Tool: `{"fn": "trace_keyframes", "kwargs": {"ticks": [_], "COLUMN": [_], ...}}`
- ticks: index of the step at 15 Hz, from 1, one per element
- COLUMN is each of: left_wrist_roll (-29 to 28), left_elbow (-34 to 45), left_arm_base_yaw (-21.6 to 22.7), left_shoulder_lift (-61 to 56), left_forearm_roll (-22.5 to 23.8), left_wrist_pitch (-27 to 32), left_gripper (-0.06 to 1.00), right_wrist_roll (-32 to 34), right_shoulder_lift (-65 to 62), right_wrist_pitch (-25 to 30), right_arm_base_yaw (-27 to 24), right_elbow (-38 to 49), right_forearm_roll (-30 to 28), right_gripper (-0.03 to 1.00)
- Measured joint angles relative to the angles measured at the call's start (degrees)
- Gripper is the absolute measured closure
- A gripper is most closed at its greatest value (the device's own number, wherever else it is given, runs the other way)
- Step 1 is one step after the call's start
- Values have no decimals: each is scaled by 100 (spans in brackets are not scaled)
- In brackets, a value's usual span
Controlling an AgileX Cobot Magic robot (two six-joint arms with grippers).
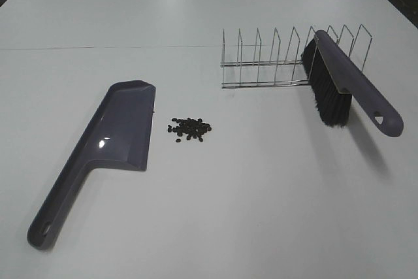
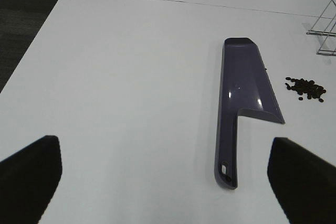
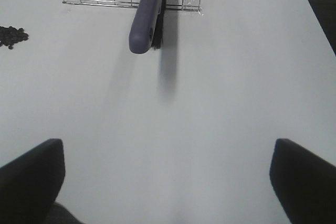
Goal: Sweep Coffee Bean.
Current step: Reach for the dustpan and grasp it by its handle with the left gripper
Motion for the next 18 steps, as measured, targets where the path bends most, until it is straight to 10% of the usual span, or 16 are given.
{"fn": "trace_keyframes", "kwargs": {"ticks": [18], "left_wrist_roll": [11], "left_elbow": [0], "left_arm_base_yaw": [0], "left_shoulder_lift": [0], "left_forearm_roll": [34], "left_wrist_pitch": [0], "left_gripper": [-3], "right_wrist_roll": [0], "right_shoulder_lift": [0], "right_wrist_pitch": [0], "right_arm_base_yaw": [0], "right_elbow": [0], "right_forearm_roll": [0], "right_gripper": [-2]}}
